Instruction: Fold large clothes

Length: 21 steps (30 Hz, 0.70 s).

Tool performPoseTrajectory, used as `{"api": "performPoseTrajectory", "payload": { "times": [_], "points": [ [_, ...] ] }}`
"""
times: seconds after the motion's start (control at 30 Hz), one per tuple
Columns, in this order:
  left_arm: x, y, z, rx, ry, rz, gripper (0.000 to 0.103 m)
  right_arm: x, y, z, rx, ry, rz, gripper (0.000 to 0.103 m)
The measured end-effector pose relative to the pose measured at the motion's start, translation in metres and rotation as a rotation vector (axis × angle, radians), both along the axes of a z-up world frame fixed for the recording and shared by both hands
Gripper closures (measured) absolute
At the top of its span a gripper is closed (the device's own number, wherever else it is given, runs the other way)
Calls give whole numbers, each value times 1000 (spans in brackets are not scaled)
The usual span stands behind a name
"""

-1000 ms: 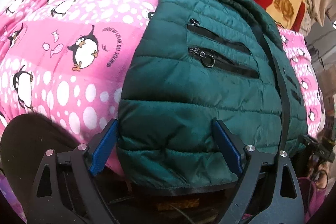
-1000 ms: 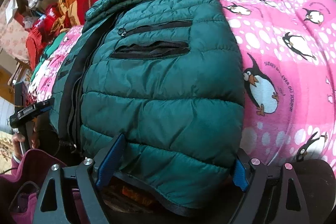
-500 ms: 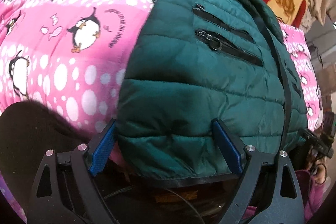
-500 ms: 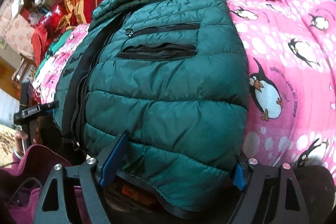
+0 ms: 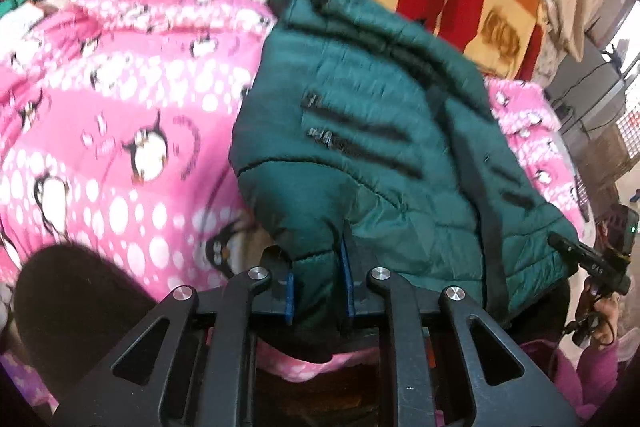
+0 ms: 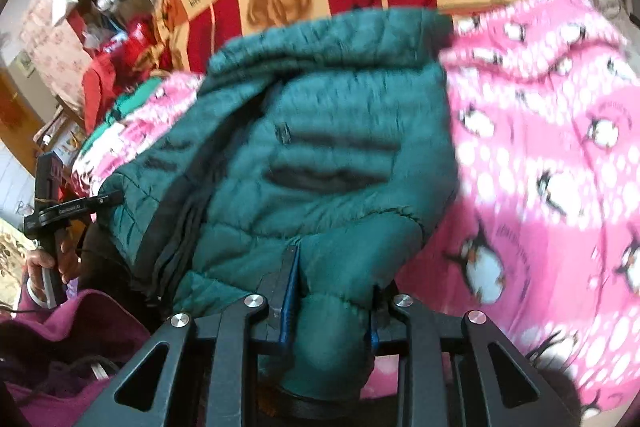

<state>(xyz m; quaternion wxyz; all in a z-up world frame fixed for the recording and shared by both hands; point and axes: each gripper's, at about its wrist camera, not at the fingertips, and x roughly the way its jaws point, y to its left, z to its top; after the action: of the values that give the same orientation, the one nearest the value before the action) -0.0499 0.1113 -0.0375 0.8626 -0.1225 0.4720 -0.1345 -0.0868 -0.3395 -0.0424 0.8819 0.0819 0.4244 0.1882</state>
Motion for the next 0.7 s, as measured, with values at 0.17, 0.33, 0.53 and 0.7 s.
{"api": "performPoseTrajectory", "payload": {
  "times": [0.17,0.33,0.53,0.7],
  "points": [
    [6,1,27,-28,-67,16,87,11,-3,23,19,-74,-15,78],
    [16,2,50,-71,-117,28,87,30,-5,40,33,-124,-43,78],
    [40,-7,71,-58,-184,53,87,56,-11,52,45,-156,-84,78],
    [65,-12,79,-43,-209,88,87,74,-16,62,35,-180,-109,78]
  ]
}}
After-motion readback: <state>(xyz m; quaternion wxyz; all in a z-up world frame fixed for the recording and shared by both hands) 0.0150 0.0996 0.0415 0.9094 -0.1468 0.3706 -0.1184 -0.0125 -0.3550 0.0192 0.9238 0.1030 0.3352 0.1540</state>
